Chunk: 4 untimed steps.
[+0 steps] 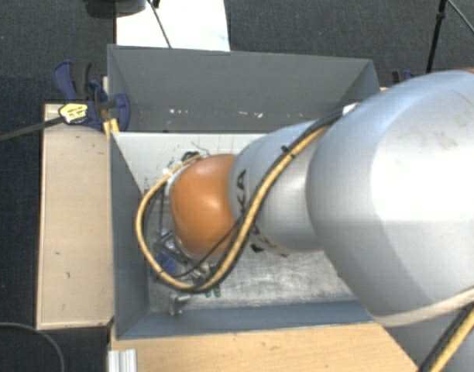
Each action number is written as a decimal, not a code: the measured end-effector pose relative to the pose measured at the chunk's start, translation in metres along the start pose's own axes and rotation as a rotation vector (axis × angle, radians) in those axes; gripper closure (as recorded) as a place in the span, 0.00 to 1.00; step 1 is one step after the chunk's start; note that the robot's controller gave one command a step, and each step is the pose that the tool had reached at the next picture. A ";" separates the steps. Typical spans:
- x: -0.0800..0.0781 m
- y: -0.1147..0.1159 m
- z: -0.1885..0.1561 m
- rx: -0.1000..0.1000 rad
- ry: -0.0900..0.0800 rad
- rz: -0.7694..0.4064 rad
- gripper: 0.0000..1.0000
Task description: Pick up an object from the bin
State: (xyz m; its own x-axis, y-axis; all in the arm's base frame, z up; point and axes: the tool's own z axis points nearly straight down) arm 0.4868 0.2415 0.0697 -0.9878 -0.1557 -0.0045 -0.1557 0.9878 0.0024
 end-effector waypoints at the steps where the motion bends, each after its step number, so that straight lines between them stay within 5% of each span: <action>1: 0.001 -0.074 -0.001 0.006 0.005 0.077 0.00; 2: 0.008 -0.133 -0.037 0.004 -0.001 0.272 0.00; 3: -0.051 -0.148 -0.082 0.001 -0.006 0.368 0.00; 4: -0.057 -0.242 -0.013 0.007 0.005 0.429 0.00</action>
Offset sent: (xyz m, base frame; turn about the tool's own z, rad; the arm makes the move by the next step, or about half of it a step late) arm 0.0087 -0.0680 0.0003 0.0685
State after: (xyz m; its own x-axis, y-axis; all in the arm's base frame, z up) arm 0.5807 0.0109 0.0819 -0.9629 0.2698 0.0003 0.2698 0.9629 -0.0036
